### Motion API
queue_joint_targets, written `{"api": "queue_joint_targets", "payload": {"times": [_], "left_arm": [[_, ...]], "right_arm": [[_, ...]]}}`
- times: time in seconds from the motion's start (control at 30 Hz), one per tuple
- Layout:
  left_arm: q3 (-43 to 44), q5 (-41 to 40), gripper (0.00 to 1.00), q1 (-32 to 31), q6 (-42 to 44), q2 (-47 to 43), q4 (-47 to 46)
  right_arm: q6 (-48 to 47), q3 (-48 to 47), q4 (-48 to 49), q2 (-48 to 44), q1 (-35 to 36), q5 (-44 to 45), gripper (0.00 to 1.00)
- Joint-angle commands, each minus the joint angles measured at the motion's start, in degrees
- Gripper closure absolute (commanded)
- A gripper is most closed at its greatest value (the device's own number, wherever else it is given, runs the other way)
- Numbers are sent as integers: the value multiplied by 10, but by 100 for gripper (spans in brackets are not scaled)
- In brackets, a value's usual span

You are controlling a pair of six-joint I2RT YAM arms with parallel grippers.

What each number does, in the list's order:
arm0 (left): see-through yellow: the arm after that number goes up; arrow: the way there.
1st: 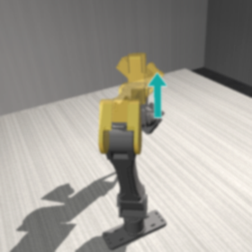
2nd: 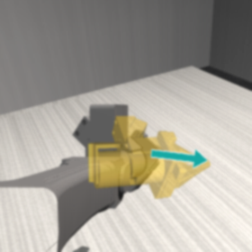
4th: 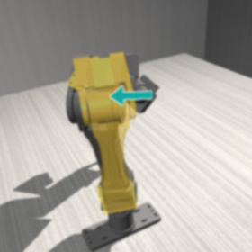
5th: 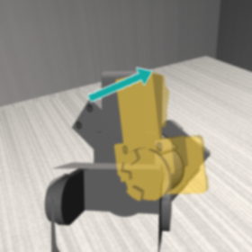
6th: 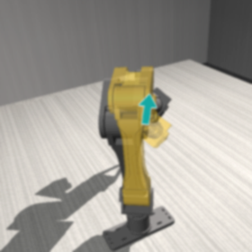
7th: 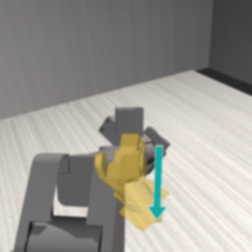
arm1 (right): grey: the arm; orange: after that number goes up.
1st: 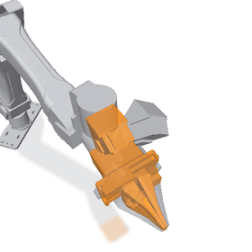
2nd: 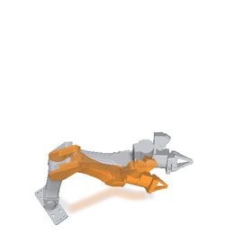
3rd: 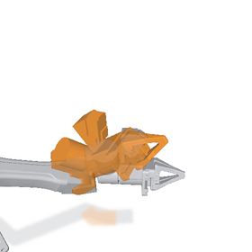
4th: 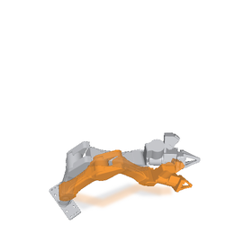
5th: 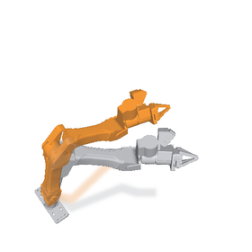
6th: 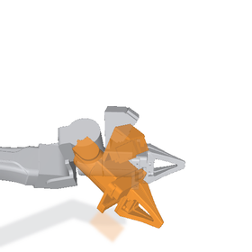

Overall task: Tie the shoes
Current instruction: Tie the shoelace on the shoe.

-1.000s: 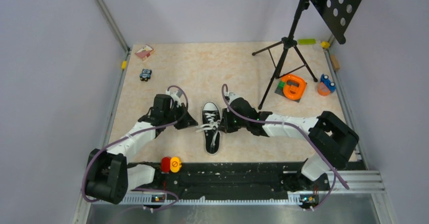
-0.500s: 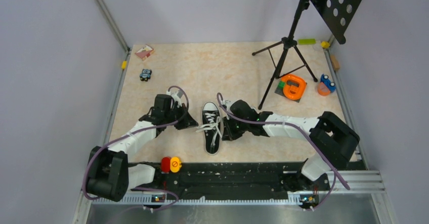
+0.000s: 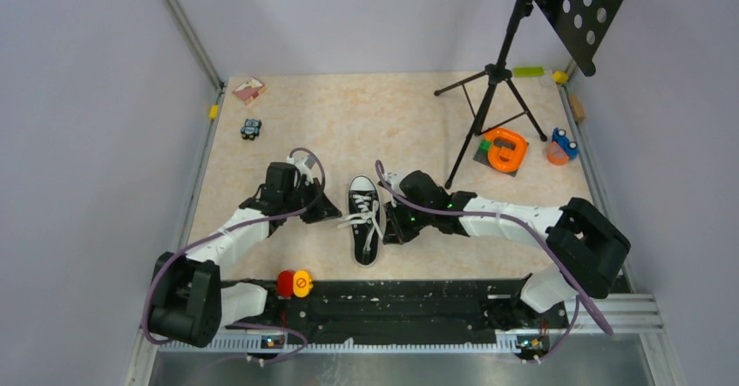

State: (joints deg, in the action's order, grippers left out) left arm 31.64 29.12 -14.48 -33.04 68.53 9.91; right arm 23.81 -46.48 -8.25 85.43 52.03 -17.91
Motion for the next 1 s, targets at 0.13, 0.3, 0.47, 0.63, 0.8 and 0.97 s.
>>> {"api": "queue_joint_targets", "payload": {"times": [0.13,0.3,0.47,0.63,0.8,0.97], "left_arm": [[19,4,100,3,3,-2,-27],[21,-3,100,2,4,-17,-22],[20,0,100,2,3,-11,-25],[20,4,100,2,3,-7,-24],[14,-2,100,2,4,-14,-20],[13,-2,100,2,0,-17,-23]], "right_arm": [[-41,-3,-25,-7,7,-44,100],[-51,-5,-37,6,7,-40,100],[-49,1,-38,16,6,-33,100],[-40,18,-32,9,6,-23,100],[-24,46,-4,2,7,-23,100],[-21,51,4,-1,6,-11,100]]}}
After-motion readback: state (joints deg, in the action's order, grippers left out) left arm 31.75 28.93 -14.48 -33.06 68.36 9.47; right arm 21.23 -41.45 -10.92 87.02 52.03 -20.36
